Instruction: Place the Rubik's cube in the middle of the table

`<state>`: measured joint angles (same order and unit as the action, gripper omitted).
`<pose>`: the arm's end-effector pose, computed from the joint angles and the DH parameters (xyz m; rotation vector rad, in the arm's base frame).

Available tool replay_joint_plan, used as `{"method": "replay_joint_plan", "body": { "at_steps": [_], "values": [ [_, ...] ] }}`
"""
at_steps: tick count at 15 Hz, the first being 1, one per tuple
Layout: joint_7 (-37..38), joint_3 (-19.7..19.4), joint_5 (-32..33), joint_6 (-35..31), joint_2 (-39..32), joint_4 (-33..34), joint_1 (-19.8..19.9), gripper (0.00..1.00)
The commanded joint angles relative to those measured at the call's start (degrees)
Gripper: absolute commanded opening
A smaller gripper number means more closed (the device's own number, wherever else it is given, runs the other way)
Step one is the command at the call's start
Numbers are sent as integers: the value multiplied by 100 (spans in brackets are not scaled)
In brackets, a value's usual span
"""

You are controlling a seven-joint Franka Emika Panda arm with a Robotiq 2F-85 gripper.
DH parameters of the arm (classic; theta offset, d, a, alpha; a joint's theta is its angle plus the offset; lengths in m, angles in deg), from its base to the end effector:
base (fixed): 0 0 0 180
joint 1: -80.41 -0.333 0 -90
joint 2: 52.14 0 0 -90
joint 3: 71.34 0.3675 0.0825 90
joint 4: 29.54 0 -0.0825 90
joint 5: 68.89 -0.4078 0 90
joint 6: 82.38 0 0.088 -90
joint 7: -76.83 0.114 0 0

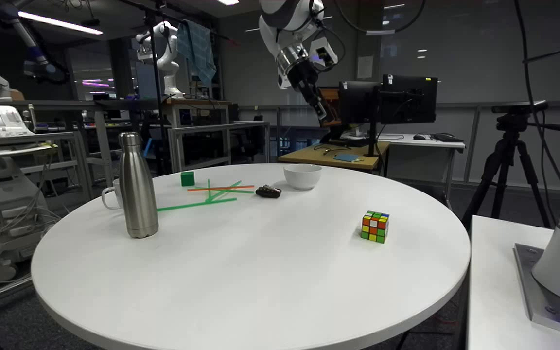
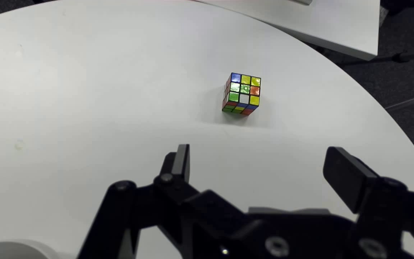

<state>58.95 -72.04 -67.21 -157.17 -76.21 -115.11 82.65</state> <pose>0.6431 -0.0358 0.4318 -2.9031 -0.3817 0.9134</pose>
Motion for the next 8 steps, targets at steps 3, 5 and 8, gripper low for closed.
{"method": "replay_joint_plan", "body": {
  "at_steps": [3,5,8],
  "values": [
    [250,75,-673,-256,-238,-338,210,100],
    [419,60,-1071,-397,-250,-538,266,100],
    [384,62,-1425,-614,-241,-855,321,100]
  ]
}}
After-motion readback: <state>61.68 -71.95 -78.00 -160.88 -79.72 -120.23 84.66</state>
